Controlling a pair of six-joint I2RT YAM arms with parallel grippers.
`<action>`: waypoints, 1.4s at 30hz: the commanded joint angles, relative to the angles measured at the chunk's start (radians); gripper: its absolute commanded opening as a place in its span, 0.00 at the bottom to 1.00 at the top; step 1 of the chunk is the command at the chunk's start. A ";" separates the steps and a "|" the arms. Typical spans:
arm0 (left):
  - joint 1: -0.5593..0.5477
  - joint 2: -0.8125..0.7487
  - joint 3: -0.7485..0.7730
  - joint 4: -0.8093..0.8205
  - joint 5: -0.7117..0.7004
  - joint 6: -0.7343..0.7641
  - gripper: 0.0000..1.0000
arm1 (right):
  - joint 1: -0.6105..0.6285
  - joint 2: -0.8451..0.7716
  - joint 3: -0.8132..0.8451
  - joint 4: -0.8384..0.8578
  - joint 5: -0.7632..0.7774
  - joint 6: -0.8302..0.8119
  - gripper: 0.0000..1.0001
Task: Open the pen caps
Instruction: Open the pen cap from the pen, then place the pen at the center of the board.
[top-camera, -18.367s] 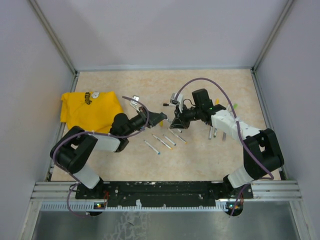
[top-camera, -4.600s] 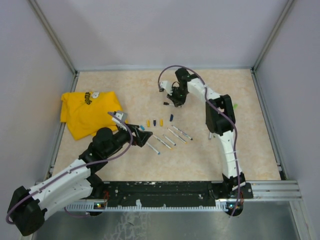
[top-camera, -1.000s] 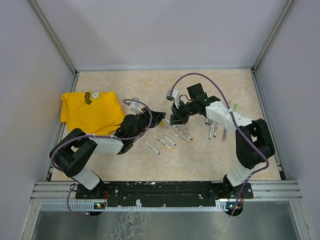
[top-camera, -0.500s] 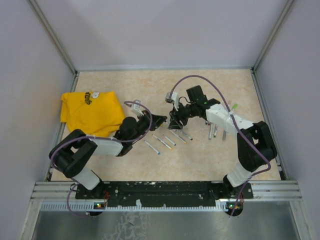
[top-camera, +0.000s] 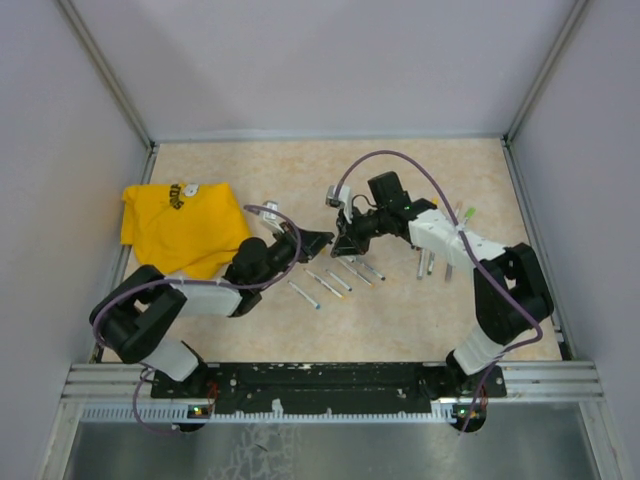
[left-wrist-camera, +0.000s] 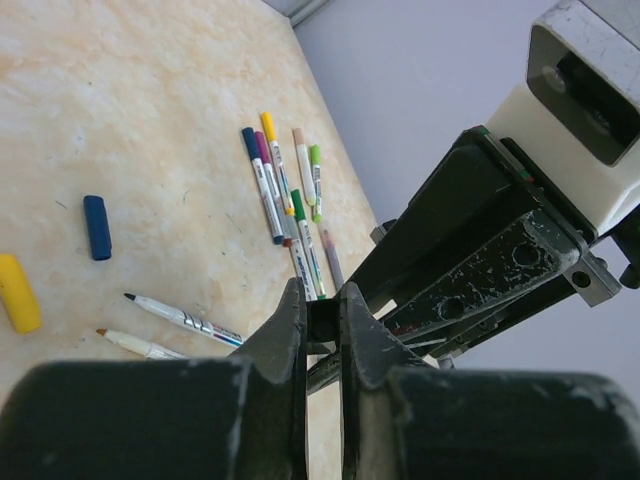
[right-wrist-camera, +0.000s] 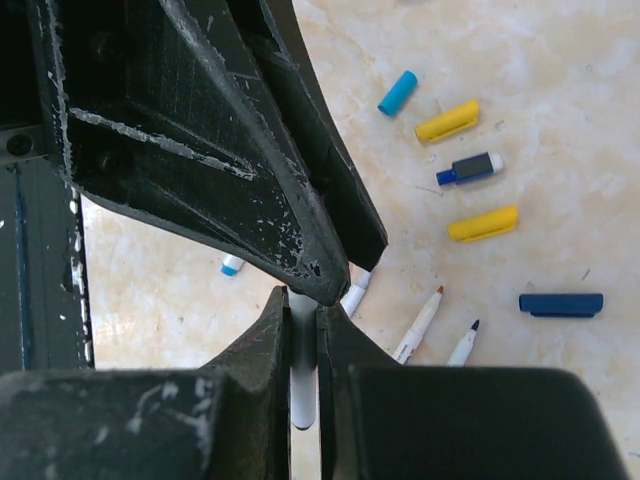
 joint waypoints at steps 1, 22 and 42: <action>0.016 -0.097 -0.004 -0.019 -0.143 0.050 0.00 | 0.010 -0.024 0.020 -0.027 -0.038 -0.063 0.00; 0.268 -0.393 -0.146 -0.137 -0.032 0.141 0.00 | -0.056 -0.096 0.013 -0.027 0.069 -0.107 0.00; 0.270 -0.605 -0.304 -0.259 0.176 0.202 0.00 | -0.179 -0.092 -0.105 0.086 0.459 0.017 0.00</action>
